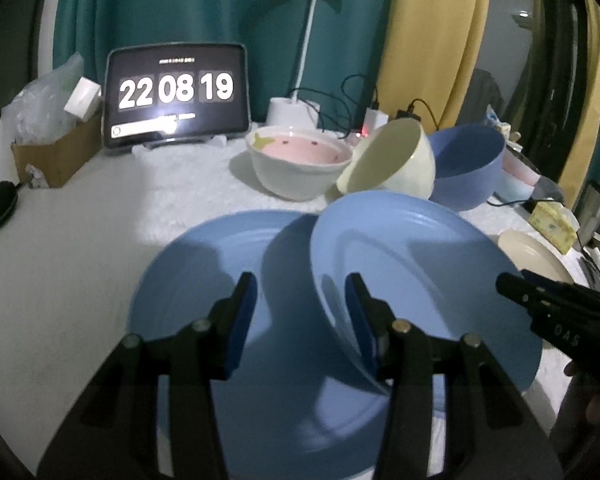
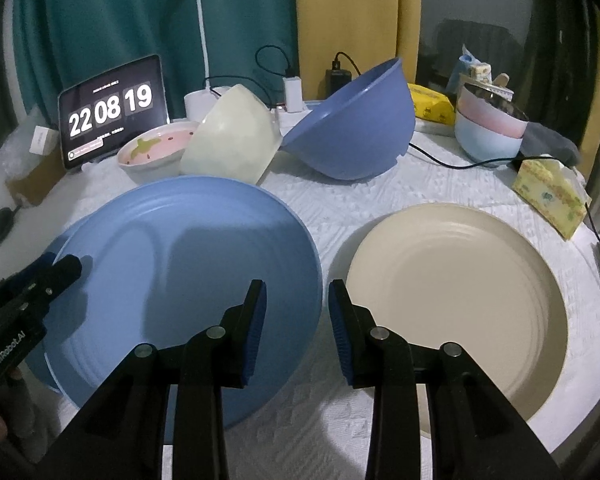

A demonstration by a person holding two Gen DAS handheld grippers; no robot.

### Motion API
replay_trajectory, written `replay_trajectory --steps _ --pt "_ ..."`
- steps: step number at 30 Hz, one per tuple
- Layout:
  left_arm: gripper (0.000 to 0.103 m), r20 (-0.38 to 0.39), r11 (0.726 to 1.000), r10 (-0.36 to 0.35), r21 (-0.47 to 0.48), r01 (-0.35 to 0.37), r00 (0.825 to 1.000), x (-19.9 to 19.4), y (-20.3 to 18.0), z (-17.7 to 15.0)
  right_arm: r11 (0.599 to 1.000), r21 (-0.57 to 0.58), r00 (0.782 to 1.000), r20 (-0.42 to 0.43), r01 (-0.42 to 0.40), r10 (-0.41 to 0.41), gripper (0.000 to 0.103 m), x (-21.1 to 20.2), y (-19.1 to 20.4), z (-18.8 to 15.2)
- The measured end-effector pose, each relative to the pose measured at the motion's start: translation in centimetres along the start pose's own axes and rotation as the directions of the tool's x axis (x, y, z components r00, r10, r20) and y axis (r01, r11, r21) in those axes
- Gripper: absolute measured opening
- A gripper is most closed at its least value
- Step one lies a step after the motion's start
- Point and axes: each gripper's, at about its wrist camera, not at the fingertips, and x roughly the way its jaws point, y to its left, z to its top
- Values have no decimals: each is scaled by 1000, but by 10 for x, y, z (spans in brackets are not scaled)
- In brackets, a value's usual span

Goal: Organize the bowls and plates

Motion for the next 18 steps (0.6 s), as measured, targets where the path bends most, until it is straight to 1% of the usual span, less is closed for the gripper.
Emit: replay_trajectory --steps 5,9,11,12,14,15,18 --pt "48 -15 1000 -4 27 4 1000 3 -4 -1 1000 -4 1000 -18 -25 25 35 6 2 -2" --pt "48 -46 999 -22 44 24 999 8 -7 -1 999 -15 999 -18 -32 31 34 8 4 -4" --pt "48 -44 998 -32 57 34 999 8 -10 -2 999 -19 999 -17 -34 34 32 8 4 -4" --pt "48 -40 997 -35 66 38 999 7 -12 -2 999 -20 999 -16 -36 35 28 8 4 -4" --pt "48 -28 996 -40 84 42 999 5 -16 -3 999 -24 999 -10 -46 46 26 6 5 -4" --pt "47 -21 995 -40 94 42 999 4 -18 -4 999 -28 999 -5 -46 46 23 5 5 -4" --pt "47 -16 994 -32 102 33 999 3 -20 -4 998 -29 999 -2 -49 48 22 4 6 -4"
